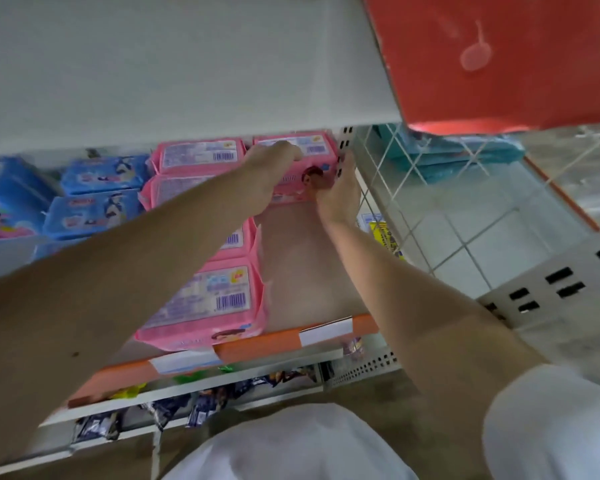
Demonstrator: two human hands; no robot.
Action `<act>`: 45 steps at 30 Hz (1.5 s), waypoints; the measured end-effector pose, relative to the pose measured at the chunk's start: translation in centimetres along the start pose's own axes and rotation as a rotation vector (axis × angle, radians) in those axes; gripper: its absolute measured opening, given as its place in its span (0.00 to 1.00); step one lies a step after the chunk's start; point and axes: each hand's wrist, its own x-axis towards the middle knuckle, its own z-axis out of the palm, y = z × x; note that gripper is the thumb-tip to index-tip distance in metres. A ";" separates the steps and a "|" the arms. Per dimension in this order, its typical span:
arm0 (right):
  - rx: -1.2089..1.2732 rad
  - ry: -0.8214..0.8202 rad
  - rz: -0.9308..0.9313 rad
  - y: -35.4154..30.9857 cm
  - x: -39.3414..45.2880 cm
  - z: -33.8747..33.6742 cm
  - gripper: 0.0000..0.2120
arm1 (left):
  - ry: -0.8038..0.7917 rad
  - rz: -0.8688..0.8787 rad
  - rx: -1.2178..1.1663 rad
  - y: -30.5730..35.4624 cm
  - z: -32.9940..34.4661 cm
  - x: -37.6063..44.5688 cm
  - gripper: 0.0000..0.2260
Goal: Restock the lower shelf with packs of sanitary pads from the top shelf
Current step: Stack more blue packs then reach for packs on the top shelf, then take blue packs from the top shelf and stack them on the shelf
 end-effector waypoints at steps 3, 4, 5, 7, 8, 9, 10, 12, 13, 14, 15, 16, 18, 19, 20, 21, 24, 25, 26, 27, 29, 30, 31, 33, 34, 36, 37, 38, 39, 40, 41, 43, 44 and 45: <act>0.019 0.115 0.073 -0.5 -1.8 -0.3 0.28 | -0.107 0.018 0.169 -0.8 0.1 -1.5 0.08; 0.003 0.131 0.089 -0.6 -2.2 -0.3 0.26 | -0.107 0.017 0.167 -0.9 0.4 -1.8 0.07; -0.011 0.136 0.101 -0.8 -2.4 -0.1 0.25 | -0.131 0.017 0.150 -1.2 0.5 -1.7 0.06; -0.057 0.103 0.102 -1.2 -2.5 0.2 0.23 | -0.139 0.037 0.152 -1.6 1.1 -2.7 0.04; -0.087 0.063 0.102 -1.5 -2.6 0.3 0.23 | -0.133 0.056 0.175 -1.5 1.3 -3.0 0.04; -0.114 0.019 0.104 -1.7 -2.5 0.4 0.23 | -0.129 0.067 0.186 -1.6 1.3 -2.8 0.04; -0.135 -0.007 0.110 -2.0 -2.3 0.4 0.23 | -0.116 0.068 0.189 -1.7 1.3 -2.8 0.04; -0.178 -0.027 0.101 -2.2 -2.1 0.3 0.24 | -0.088 0.058 0.192 -1.8 1.2 -2.9 0.02; -0.193 -0.035 0.097 -2.1 -1.8 0.5 0.24 | -0.078 0.064 0.183 -1.9 1.1 -2.9 0.02; -0.201 -0.044 0.095 -2.2 -1.7 0.7 0.23 | -0.065 0.050 0.170 -2.1 0.9 -3.3 0.05; -0.206 -0.060 0.091 -2.2 -1.6 0.7 0.23 | -0.059 0.035 0.167 -2.4 0.8 -3.3 0.11; -0.213 -0.077 0.084 -2.3 -1.7 0.7 0.23 | -0.057 0.020 0.161 -2.9 0.6 -3.4 0.16; -0.226 -0.109 0.079 -2.2 -1.6 0.7 0.24 | -0.054 0.029 0.157 -3.6 0.3 -4.0 0.23; -0.222 -0.108 0.081 -2.3 -1.6 0.6 0.25 | -0.057 0.036 0.162 -3.9 0.1 -4.3 0.25; -0.206 -0.102 0.099 -2.5 -1.6 0.7 0.26 | -0.051 0.041 0.176 -3.9 -0.2 -4.9 0.25; -0.165 -0.087 0.128 -2.5 -1.7 0.7 0.25 | -0.039 0.049 0.187 -3.9 -0.5 -5.4 0.22; 0.189 -0.024 0.260 -2.8 -2.4 0.5 0.21 | -0.024 0.060 0.171 -3.1 -0.8 -7.9 0.07; 0.245 0.010 0.278 -2.9 -2.9 0.2 0.20 | -0.036 0.072 0.158 -3.0 -0.8 -8.6 0.04; 0.274 0.035 0.269 -3.0 -3.6 -0.2 0.20 | -0.052 0.099 0.159 -2.8 -1.0 -9.1 0.04; 0.297 0.047 0.242 -2.9 -4.3 -0.4 0.21 | -0.066 0.142 0.169 -2.6 -1.3 -9.6 0.05; 0.270 0.013 0.172 -2.8 -5.8 -1.3 0.25 | -0.033 0.255 0.222 -2.6 -2.0 -10.7 0.04; 0.225 -0.038 0.120 -2.5 -6.3 -1.8 0.26 | 0.001 0.341 0.306 -2.7 -2.4 -11.2 0.04; 0.166 -0.100 0.054 -2.2 -6.7 -2.4 0.28 | 0.035 0.426 0.410 -2.9 -2.7 -11.9 0.06; 0.032 -0.210 -0.050 -2.6 -7.7 -4.3 0.27 | 0.074 0.516 0.511 -3.5 -3.1 -13.4 0.09; -0.005 -0.254 -0.077 -3.1 -8.4 -5.3 0.25 | 0.059 0.515 0.491 -3.9 -3.3 -14.2 0.08; 0.017 -0.351 -0.073 -4.6 -9.8 -7.7 0.18 | -0.027 0.487 0.444 -4.7 -3.5 -16.1 0.07; 0.063 -0.385 -0.043 -5.3 -10.6 -8.7 0.15 | -0.083 0.504 0.459 -5.2 -3.8 -17.1 0.07; 0.108 -0.402 -0.026 -5.8 -11.4 -9.6 0.13 | -0.114 0.555 0.511 -5.9 -4.1 -17.9 0.10; 0.128 -0.411 -0.042 -6.3 -12.4 -10.4 0.12 | -0.120 0.620 0.573 -6.5 -4.6 -18.7 0.15; 0.115 -0.416 -0.069 -6.8 -13.3 -11.1 0.14 | -0.108 0.673 0.640 -7.1 -5.1 -19.3 0.20; 0.086 -0.418 -0.096 -7.2 -14.2 -11.4 0.16 | -0.086 0.690 0.721 -7.6 -5.7 -19.8 0.23; 0.050 -0.425 -0.106 -7.5 -15.9 -11.9 0.21 | -0.049 0.641 0.835 -8.5 -7.4 -20.9 0.30; 0.047 -0.426 -0.109 -7.6 -16.8 -12.1 0.23 | -0.045 0.601 0.837 -9.0 -8.5 -21.4 0.33; 0.043 -0.424 -0.123 -7.8 -17.8 -12.3 0.24 | -0.048 0.565 0.811 -9.5 -9.7 -22.1 0.34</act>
